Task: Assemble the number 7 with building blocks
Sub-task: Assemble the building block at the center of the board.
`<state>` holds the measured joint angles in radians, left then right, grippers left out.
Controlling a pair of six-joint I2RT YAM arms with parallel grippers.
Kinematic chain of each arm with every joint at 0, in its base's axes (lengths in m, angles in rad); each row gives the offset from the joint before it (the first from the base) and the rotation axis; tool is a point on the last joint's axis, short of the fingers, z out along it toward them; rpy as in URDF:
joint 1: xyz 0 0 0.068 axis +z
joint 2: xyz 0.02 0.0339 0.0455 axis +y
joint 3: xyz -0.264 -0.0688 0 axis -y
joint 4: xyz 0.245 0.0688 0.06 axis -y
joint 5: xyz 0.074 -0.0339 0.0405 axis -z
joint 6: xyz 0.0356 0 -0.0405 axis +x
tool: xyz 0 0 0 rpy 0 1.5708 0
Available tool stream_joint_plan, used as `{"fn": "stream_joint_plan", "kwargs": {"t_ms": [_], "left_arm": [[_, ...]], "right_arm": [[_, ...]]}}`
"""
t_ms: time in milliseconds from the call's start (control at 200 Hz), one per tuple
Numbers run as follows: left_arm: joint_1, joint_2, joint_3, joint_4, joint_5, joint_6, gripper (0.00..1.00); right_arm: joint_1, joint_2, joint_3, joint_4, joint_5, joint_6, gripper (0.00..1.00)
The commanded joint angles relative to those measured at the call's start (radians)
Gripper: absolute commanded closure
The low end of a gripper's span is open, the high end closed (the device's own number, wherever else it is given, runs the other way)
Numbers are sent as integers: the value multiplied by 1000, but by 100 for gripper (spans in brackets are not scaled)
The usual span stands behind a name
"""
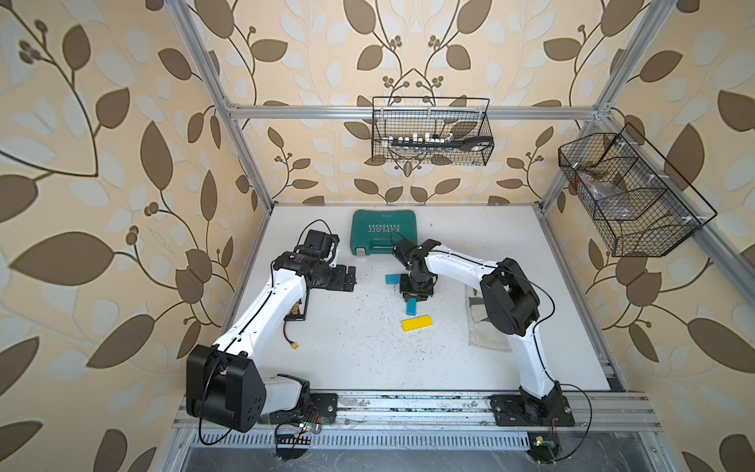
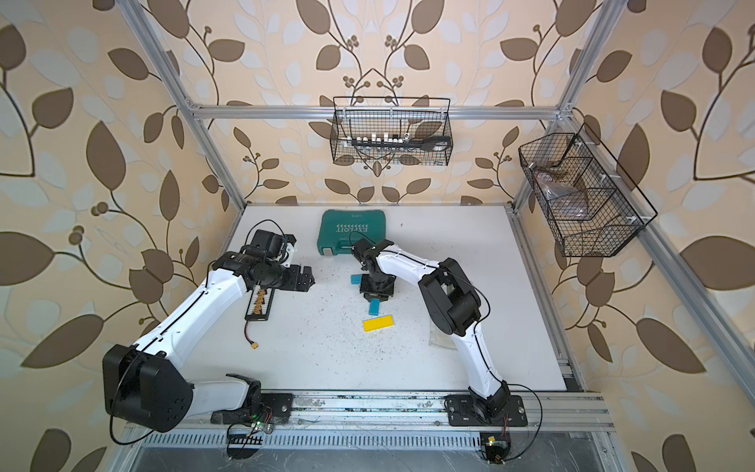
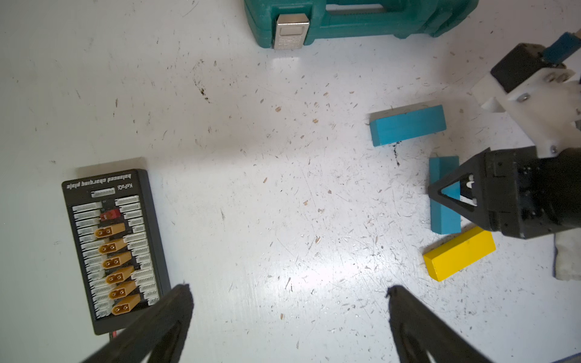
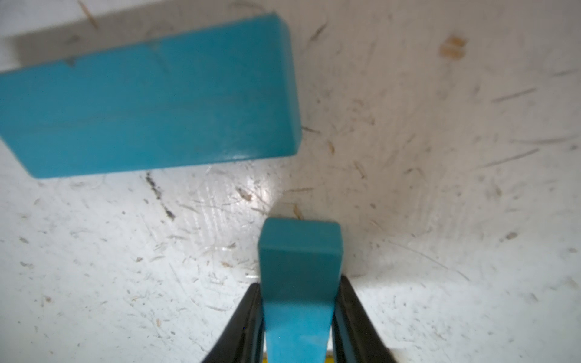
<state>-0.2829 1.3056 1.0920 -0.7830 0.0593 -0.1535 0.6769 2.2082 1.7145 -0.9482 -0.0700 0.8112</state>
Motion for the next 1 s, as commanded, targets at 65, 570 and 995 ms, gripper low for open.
{"fn": "stream_joint_plan", "kwargs": {"t_ms": [65,570,995], "left_arm": [[-6,-5,8,14,2,20,1],[-6,-14,3,8,2,22,1],[-6,-16,0,8,5,22,1]], "right_arm": [[-38,40,31,-9,27,17,66],[-58,62,52,-21,35,85,61],[-44,72,58,-8,35,109,61]]}}
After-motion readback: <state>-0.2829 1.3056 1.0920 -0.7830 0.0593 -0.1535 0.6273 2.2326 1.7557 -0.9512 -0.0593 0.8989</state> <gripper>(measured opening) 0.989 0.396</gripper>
